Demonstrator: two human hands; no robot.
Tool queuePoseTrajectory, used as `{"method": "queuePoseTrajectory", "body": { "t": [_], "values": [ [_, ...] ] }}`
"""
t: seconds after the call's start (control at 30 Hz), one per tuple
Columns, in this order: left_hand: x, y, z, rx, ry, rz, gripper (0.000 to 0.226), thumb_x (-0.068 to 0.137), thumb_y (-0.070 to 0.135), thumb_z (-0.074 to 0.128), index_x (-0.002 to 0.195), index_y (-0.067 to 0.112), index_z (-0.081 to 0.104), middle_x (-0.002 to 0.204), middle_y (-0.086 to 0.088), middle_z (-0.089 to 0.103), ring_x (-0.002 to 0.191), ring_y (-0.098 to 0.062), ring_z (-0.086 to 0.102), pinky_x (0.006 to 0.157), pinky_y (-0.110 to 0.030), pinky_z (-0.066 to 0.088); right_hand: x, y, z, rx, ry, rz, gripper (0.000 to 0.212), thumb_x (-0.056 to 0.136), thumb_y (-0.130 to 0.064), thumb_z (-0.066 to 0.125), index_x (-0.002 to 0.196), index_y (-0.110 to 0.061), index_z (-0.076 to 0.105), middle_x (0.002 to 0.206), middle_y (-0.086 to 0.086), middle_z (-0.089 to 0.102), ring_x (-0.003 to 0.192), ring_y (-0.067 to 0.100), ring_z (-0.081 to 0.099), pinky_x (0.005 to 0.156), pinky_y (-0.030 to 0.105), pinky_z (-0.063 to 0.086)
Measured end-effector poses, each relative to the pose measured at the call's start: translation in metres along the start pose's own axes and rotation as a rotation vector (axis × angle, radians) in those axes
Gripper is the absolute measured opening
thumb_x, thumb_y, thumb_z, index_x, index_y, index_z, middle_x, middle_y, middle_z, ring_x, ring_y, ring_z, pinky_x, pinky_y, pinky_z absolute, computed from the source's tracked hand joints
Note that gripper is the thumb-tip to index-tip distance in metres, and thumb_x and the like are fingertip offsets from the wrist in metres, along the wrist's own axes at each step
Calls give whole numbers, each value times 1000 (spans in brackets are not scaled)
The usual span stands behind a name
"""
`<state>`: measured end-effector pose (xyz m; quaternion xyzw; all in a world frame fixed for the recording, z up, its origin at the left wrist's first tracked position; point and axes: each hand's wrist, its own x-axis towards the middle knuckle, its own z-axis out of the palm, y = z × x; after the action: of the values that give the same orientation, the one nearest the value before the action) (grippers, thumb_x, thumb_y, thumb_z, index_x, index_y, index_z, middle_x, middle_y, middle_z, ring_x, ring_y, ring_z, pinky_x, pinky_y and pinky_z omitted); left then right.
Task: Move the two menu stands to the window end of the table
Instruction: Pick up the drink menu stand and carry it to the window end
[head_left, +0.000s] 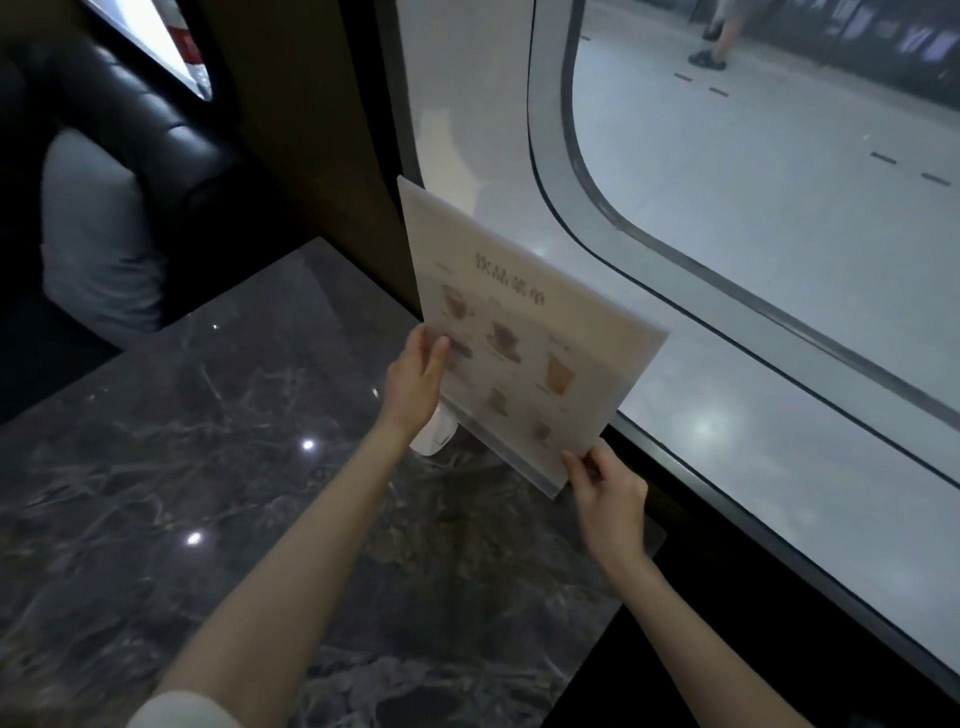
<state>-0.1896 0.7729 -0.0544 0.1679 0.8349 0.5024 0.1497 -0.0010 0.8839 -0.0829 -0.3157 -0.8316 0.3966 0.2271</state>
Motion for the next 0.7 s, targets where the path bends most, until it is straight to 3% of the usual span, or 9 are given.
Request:
{"method": "queuePoseTrajectory", "body": {
  "t": [0.13, 0.23, 0.3, 0.4, 0.5, 0.6, 0.7],
  "values": [
    [8, 2, 13, -22, -21, -35, 37, 98, 32, 38, 130, 15, 44, 130, -4, 57, 119, -22, 53, 88, -24, 40, 4, 6, 0, -4, 11, 37, 8, 83, -7, 62, 79, -1, 59, 61, 10, 59, 53, 10, 51, 52, 26, 35],
    [11, 4, 19, -7, -25, -33, 36, 99, 28, 37, 130, 10, 43, 130, -7, 55, 118, -22, 52, 75, -12, 34, 5, 9, -2, 13, 2, 51, 5, 82, -5, 63, 78, -3, 61, 58, -3, 51, 56, -5, 52, 51, 8, 35],
    [11, 4, 21, 14, -14, -21, 37, 99, 27, 36, 131, 9, 41, 132, -8, 54, 120, -23, 51, 72, -9, 31, 5, 10, -3, 8, -18, 44, 4, 82, -5, 63, 79, -2, 62, 59, 0, 53, 62, 1, 53, 52, 4, 35],
    [10, 4, 23, 12, -2, -15, 38, 99, 26, 35, 132, 8, 40, 133, -9, 53, 121, -25, 50, 72, -7, 30, 6, 12, -3, 8, -46, 35, 4, 83, -8, 62, 84, -4, 61, 66, 7, 61, 59, 11, 56, 54, 18, 41],
    [7, 1, 23, 27, 6, -24, 40, 99, 29, 35, 135, 11, 38, 136, -8, 52, 123, -24, 49, 82, -12, 32, 4, 13, -2, 8, -74, 41, 8, 85, -11, 60, 90, -5, 60, 73, 10, 65, 64, 23, 61, 59, 34, 46],
    [2, -4, 21, 43, 7, -13, 41, 99, 28, 33, 136, 11, 35, 137, -7, 51, 123, -25, 49, 86, -18, 33, 1, 11, -3, 10, -113, 35, 11, 86, -13, 59, 93, -5, 60, 81, 13, 68, 69, 23, 62, 59, 34, 48],
    [-2, -6, 19, 64, 10, 0, 41, 100, 26, 32, 137, 9, 33, 139, -7, 49, 124, -25, 48, 83, -11, 30, 0, 9, -4, 15, -135, 47, 14, 87, -15, 58, 96, -4, 59, 86, 14, 69, 74, 25, 63, 62, 37, 51]
  ]
}}
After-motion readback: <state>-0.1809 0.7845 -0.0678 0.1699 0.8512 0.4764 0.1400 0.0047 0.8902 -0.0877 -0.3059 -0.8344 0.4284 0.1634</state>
